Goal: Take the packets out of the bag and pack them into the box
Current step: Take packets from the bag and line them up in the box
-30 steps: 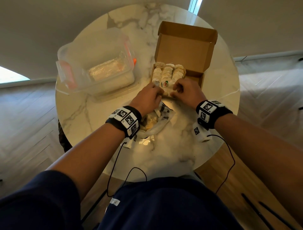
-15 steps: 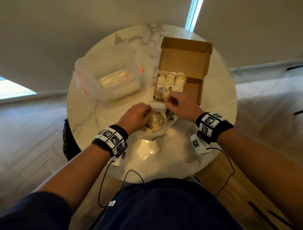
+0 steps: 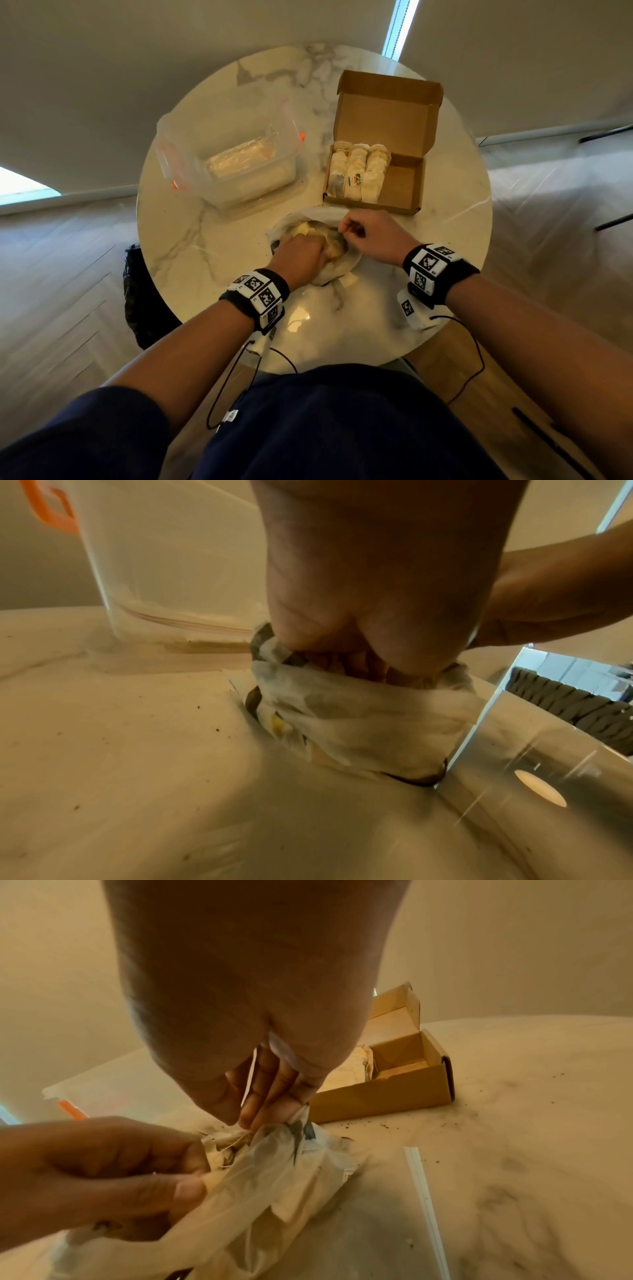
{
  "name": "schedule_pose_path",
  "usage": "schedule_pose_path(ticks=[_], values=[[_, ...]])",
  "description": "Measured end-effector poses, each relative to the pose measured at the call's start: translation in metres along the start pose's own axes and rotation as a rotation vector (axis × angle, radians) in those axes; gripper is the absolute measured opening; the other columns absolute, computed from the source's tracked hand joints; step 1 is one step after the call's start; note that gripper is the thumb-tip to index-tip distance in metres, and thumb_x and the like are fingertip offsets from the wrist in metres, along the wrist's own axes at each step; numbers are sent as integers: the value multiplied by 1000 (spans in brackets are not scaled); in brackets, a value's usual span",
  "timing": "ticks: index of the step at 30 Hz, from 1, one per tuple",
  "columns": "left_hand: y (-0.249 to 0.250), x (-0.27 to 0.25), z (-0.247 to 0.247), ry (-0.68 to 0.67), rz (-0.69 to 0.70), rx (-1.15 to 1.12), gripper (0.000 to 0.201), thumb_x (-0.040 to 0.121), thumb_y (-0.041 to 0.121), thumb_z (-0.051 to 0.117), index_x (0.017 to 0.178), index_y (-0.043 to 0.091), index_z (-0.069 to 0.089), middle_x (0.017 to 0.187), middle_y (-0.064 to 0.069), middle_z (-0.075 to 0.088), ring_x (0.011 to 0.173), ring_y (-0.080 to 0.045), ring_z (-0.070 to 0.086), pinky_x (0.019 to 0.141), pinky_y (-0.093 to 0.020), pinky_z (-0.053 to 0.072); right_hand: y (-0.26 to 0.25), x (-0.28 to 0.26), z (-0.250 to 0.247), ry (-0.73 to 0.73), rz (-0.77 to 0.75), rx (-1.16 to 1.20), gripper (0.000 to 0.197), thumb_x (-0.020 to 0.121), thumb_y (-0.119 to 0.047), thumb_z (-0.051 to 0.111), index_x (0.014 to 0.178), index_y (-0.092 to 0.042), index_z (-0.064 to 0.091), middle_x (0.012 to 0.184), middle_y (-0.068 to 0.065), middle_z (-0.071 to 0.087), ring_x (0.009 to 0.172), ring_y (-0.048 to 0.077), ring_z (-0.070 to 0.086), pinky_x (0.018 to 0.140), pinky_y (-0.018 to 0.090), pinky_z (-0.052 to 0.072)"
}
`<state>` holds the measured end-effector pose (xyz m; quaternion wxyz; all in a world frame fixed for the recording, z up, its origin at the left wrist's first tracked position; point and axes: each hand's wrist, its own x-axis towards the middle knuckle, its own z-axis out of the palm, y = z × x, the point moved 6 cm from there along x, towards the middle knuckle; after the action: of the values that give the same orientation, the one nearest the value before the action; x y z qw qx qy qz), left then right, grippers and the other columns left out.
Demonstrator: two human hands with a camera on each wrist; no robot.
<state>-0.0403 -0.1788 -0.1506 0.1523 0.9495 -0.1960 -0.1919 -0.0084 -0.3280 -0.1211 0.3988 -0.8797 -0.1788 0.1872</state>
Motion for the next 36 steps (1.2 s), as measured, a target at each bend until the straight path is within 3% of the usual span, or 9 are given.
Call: schedule_pose_path(ticks=[7,11,14,17,22,28,31,34,36], values=[[-6,-1,-38,61,173,-159,11,97,25,55,105,18,60,94,1,65,85,-15,55,75,-34,41,-13,12,11,-156,-66,-75,49,79,-27,80,123,-19,59,105,-11,61,88,2,55,75,13,43],[-13,0,-52,119,86,-278,21,96,32,59,113,22,53,95,4,66,79,-14,58,70,-29,44,-17,18,13,-178,-16,-152,22,90,-27,72,108,-17,64,87,-9,61,77,11,56,65,24,41],[-17,-2,-51,109,19,-352,30,95,36,61,120,24,48,95,9,68,81,-13,61,75,-30,47,-16,19,13,-169,-17,-129,9,92,-19,67,100,-15,67,87,-2,66,78,16,59,68,31,49],[-18,-4,-48,88,-6,-345,33,95,31,62,124,24,47,99,6,69,85,-15,62,77,-30,48,-12,19,11,-158,-16,-93,10,91,-15,66,100,-16,67,92,1,68,82,17,61,74,33,51],[-15,-6,-54,139,-3,-441,24,96,28,60,117,24,49,92,12,68,75,3,58,68,-10,42,-15,17,15,-194,-53,-160,18,95,-30,60,92,-13,65,77,3,64,69,20,58,65,42,50],[-23,-6,-36,-3,-19,-293,22,88,23,58,109,24,57,97,8,62,83,-11,57,78,-35,52,-15,19,2,-113,-50,-79,17,97,-32,60,94,-15,64,80,1,64,72,18,59,68,37,49],[-19,-7,-27,-18,0,-156,25,82,43,63,96,24,55,88,8,57,76,-12,51,73,-42,50,-13,17,-2,-117,-27,-65,15,96,-31,62,93,-17,63,79,0,63,72,16,58,68,36,48],[-17,-8,-25,59,-57,-151,59,69,75,64,104,29,54,92,15,54,79,-10,49,71,-35,44,-11,14,-4,-117,-11,-50,14,96,-30,63,93,-17,63,80,0,64,73,17,58,69,37,49],[-15,-8,-21,71,-70,-114,62,69,75,64,108,28,53,94,14,53,82,-11,51,72,-33,41,-11,13,-4,-119,-2,-43,14,95,-30,63,92,-17,63,79,0,64,73,17,58,69,37,48]])
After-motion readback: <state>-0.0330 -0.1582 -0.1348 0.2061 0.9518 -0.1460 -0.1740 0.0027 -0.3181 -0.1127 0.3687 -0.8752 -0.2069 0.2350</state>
